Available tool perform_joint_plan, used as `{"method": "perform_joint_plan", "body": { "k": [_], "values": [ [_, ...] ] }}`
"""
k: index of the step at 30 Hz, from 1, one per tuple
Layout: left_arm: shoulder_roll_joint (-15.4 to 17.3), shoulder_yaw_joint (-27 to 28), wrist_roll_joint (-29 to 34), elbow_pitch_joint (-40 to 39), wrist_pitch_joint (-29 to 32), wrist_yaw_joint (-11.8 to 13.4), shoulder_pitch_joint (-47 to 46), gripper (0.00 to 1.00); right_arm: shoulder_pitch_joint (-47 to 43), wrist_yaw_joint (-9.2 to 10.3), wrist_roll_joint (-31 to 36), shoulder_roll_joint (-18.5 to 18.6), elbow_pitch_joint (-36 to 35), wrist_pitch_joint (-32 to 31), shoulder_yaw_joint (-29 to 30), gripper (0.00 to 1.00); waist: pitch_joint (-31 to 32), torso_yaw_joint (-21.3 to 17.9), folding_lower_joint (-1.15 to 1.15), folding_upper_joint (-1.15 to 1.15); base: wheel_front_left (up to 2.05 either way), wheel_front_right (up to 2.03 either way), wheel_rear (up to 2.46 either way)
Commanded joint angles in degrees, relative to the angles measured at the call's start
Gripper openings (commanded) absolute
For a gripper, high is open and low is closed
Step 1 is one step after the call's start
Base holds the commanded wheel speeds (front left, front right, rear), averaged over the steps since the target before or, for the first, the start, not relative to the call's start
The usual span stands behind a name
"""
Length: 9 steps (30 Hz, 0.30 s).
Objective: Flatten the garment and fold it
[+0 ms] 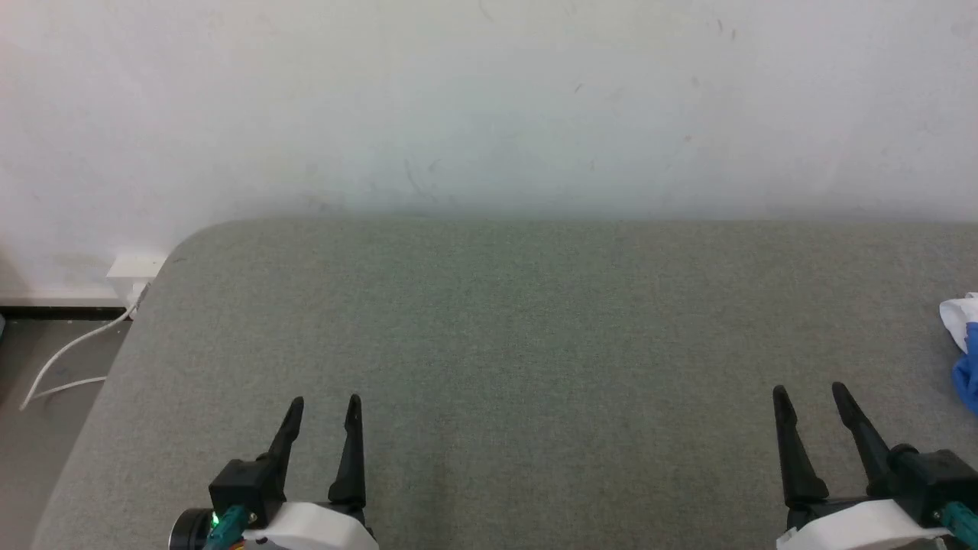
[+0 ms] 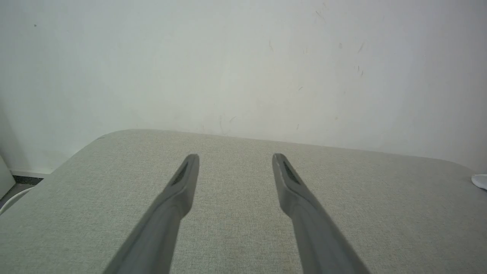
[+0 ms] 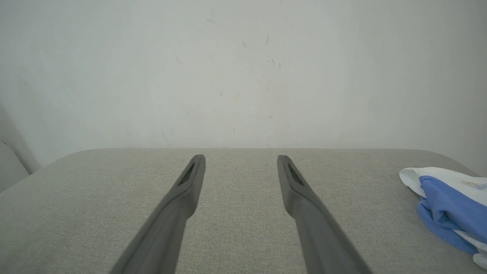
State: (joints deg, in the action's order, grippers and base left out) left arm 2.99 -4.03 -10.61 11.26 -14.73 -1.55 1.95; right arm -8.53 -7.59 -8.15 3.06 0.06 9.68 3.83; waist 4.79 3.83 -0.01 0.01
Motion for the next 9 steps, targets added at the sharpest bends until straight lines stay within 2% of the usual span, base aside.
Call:
{"method": "perform_joint_plan", "body": {
  "k": [1,5,6,9],
  "values": [
    [-0.1,-0.1,0.0,0.1,-0.3,0.4,0.7,1.00,-0.4,0.10,-0.4,-0.2,0.2,0.3,-0.1,1.00,0.1,0.1,0.01,-0.01,0.00,0.00,0.00],
    [-0.1,-0.3,-0.2,0.2,-0.3,0.6,0.8,1.00,-0.2,0.10,-0.4,-0.2,0.5,0.4,0.0,1.00,-0.1,0.3,0.01,-0.01,0.00,0.00,0.00],
    [0.0,-0.1,0.0,0.0,0.1,0.2,0.3,0.00,0.0,0.00,0.0,0.0,0.4,0.1,-0.1,0.00,-0.1,0.3,0.01,-0.01,0.00,0.00,0.00],
    [0.0,-0.1,0.0,0.0,0.1,0.2,0.3,0.00,0.0,-0.01,0.0,0.0,0.4,-0.1,-0.1,0.00,-0.1,0.3,0.01,-0.01,0.00,0.00,0.00]
  ]
}}
